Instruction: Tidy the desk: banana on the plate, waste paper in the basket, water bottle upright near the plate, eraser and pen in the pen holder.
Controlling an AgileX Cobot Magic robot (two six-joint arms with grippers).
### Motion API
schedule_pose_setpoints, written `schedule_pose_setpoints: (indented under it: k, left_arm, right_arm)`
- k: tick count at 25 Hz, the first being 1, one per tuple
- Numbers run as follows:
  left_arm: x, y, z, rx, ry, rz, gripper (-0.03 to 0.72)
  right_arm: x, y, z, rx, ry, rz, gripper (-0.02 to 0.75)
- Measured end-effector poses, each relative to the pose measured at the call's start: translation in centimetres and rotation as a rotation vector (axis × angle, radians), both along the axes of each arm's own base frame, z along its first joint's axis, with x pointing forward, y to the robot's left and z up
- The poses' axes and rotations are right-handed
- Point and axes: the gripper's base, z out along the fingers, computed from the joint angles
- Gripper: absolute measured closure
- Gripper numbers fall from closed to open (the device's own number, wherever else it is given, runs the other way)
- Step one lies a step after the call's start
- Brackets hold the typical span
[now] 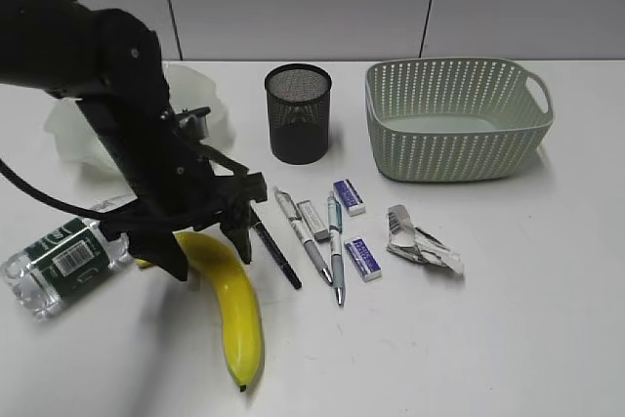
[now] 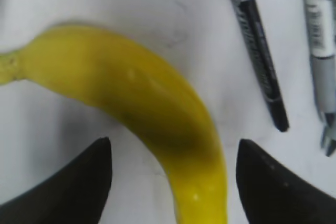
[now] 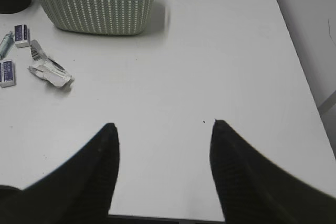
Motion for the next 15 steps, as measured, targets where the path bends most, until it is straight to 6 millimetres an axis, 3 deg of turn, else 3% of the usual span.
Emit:
schedule_pose_setpoints:
  k: [9, 11, 14, 15]
  left_arm:
    - [2.2, -1.0, -3.1, 0.055, 0.031, 0.004, 0.145]
    - [2.4, -1.3, -3.3, 0.035, 0.032, 0.023, 0.201]
    - [2.4, -1.8, -3.3, -0.016, 0.047, 0.072, 0.356]
    - [2.5, -1.9, -3.4, -0.029, 0.051, 0.086, 0.349]
  right_arm:
    - [0.0, 0.0, 0.0, 0.0, 0.0, 0.0, 0.293]
    - [0.0, 0.0, 0.0, 0.0, 0.0, 0.0, 0.293]
    - [0.0, 0.0, 0.0, 0.0, 0.0, 0.0, 0.293]
    - [0.0, 0.0, 0.0, 0.0, 0.0, 0.0, 0.293]
